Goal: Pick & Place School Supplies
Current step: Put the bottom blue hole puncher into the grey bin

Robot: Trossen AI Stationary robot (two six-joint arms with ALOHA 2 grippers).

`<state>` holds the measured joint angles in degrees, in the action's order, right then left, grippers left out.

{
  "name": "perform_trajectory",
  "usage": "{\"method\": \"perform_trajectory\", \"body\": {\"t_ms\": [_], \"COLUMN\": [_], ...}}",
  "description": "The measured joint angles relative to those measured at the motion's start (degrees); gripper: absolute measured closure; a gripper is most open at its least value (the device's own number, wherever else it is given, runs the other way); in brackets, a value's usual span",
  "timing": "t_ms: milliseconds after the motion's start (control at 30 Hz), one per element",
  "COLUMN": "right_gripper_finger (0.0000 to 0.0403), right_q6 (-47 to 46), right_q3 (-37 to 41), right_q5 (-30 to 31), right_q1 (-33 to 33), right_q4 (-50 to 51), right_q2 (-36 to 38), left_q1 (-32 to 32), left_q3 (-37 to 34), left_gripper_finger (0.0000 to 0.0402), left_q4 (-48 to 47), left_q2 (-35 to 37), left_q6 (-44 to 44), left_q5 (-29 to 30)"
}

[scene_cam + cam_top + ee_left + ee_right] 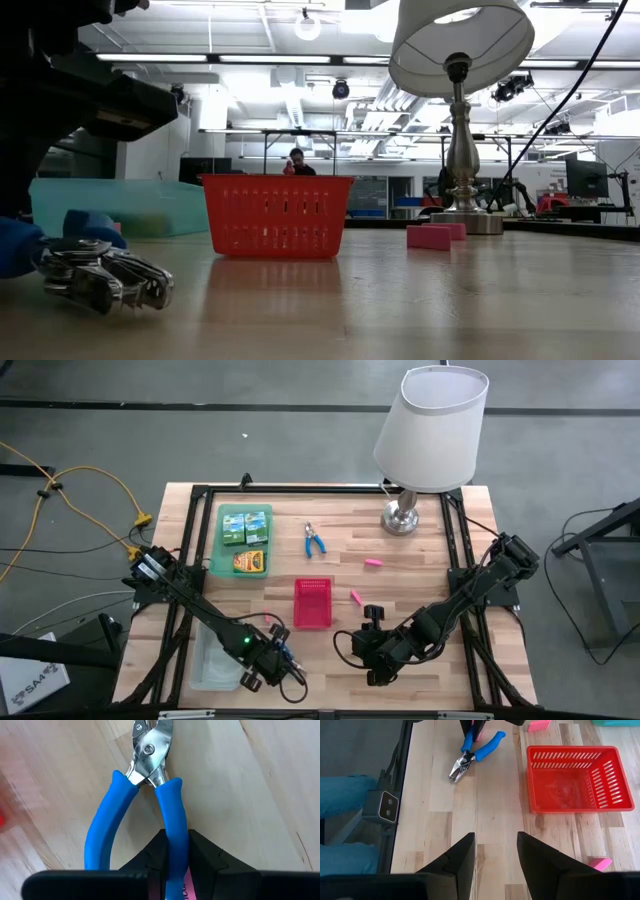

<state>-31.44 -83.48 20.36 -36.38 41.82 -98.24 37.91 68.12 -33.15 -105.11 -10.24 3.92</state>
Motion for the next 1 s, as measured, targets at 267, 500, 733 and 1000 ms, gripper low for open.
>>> {"method": "perform_trajectory", "body": {"t_ms": [267,500,733,1000], "right_gripper_finger": [0.0264,0.0264,0.0264,0.0264], "right_q6": [0.00,0.00,0.00,0.00], "right_q3": [0.00,0.00,0.00,0.00], "right_q5": [0.00,0.00,0.00,0.00], "right_q1": [0.00,0.00,0.00,0.00], "right_q4": [0.00,0.02,0.02,0.02], "right_q2": [0.00,0.00,0.00,0.00], "left_q1": [-0.02,-0.02,-0.02,0.02], "left_q3": [-0.02,-0.02,-0.02,-0.02], "left_gripper_finger": [0.0354,0.0354,0.0355,0.0355], "left_q4": [-0.15,-0.09,-0.11,-1.14], "left_q2": [3.38,7.94,11.45,12.42], "left_q6": [0.00,-0.20,-0.55,-3.69], "left_q5": [2.41,2.54,4.78,5.21]}}
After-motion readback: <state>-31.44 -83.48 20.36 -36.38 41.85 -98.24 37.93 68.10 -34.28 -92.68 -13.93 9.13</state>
